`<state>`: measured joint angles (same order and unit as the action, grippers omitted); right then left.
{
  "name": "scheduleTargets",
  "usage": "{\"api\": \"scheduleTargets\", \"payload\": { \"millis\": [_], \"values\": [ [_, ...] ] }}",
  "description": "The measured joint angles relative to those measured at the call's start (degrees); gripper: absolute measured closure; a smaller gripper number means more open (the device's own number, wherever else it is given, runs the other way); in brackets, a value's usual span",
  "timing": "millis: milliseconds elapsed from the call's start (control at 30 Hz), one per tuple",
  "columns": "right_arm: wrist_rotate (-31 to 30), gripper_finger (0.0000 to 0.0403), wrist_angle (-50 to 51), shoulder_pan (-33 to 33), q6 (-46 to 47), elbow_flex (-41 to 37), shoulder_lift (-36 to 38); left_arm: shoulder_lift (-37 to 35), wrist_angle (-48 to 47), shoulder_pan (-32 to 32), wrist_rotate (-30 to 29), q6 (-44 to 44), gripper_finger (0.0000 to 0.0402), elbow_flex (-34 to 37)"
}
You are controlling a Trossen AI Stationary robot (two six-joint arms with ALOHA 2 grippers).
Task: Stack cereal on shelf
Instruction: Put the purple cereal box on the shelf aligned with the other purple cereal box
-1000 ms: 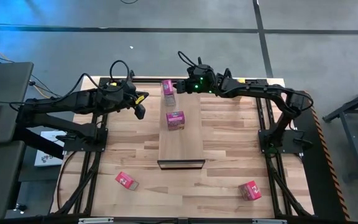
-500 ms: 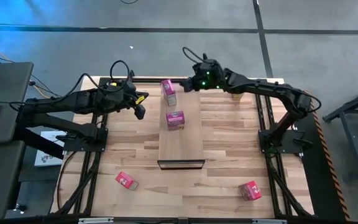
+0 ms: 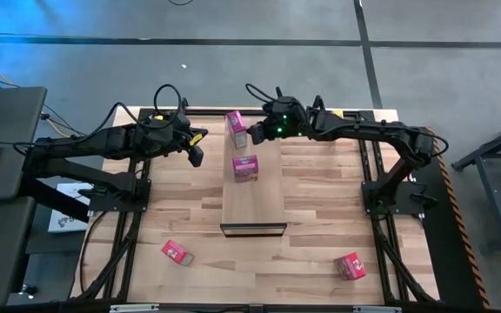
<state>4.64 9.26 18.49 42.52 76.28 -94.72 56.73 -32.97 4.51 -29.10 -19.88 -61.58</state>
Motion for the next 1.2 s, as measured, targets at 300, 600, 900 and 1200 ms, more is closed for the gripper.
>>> {"api": "scheduleTargets", "payload": {
  "millis": [300,600,900,1200],
  "values": [
    [-0.17,0.0403,-0.58,-1.28,0.43,-0.01,0.00,0.00,0.00,0.00,-0.02,0.00,0.0398,0.00],
    [0.06,0.0403,-2.16,-1.29,1.53,-0.01,-0.02,0.00,0.04,0.02,-0.04,-0.03,0.0398,0.00],
    [2.75,0.0403,-3.36,-1.72,2.03,-0.03,-0.07,0.00,0.04,0.02,-0.04,-0.04,0.0398,0.00],
    [3.47,0.0403,-1.55,-1.13,-3.46,-0.16,1.52,0.00,-0.11,0.02,-0.02,-0.04,0.0398,0.00]
  ]
}}
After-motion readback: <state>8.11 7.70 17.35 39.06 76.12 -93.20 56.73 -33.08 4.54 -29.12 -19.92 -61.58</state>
